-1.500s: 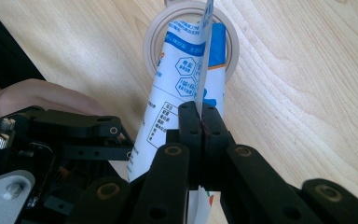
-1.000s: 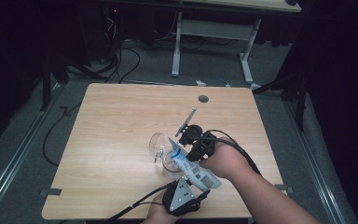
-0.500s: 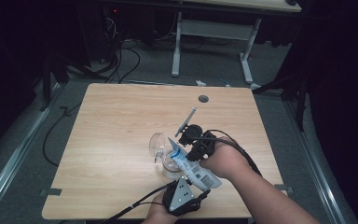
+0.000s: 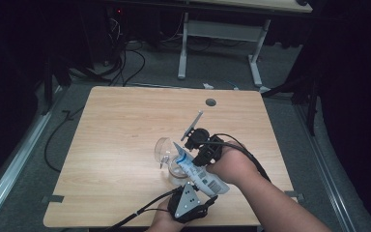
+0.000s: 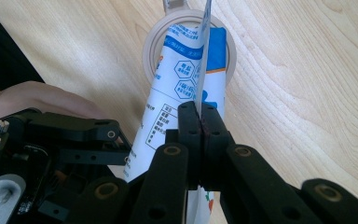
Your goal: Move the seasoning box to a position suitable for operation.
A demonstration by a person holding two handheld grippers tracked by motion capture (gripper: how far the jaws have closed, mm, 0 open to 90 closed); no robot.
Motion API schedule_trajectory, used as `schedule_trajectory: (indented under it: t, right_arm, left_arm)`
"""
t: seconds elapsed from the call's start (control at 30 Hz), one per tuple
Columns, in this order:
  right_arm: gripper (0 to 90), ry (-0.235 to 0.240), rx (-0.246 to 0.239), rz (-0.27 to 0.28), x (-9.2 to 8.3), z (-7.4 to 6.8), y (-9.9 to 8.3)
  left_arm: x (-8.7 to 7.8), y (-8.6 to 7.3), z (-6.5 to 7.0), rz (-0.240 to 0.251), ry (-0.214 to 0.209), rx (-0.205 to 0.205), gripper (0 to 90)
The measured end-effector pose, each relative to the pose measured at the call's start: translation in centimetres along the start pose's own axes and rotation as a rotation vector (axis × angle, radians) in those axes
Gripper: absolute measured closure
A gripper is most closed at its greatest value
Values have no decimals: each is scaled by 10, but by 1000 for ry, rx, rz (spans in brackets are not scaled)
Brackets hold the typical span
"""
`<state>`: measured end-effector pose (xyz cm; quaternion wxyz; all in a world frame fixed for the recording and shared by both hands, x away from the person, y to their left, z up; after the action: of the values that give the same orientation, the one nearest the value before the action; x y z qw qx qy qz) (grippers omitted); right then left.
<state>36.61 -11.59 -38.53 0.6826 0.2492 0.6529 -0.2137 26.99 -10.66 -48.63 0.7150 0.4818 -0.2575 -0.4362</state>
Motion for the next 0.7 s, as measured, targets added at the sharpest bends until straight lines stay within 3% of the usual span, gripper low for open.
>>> schedule_trajectory:
  t: [0.7]
  right_arm:
    - [897,-11,-5,7,-4,-1,4]
  left_arm:
    - [-2,3,-1,18,1,-5,509]
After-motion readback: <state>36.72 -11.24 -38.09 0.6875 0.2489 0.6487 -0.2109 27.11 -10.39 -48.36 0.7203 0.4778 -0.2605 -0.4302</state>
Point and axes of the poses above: each handheld gripper's, and its own axes: x roughly forward along the jaws, y roughly out of its top, z roughly to its right, the point moved 5 cm from there along x, roughly forward along the jaws, and after that the axes turned 9 degrees about -z, right-handed, at the moved point
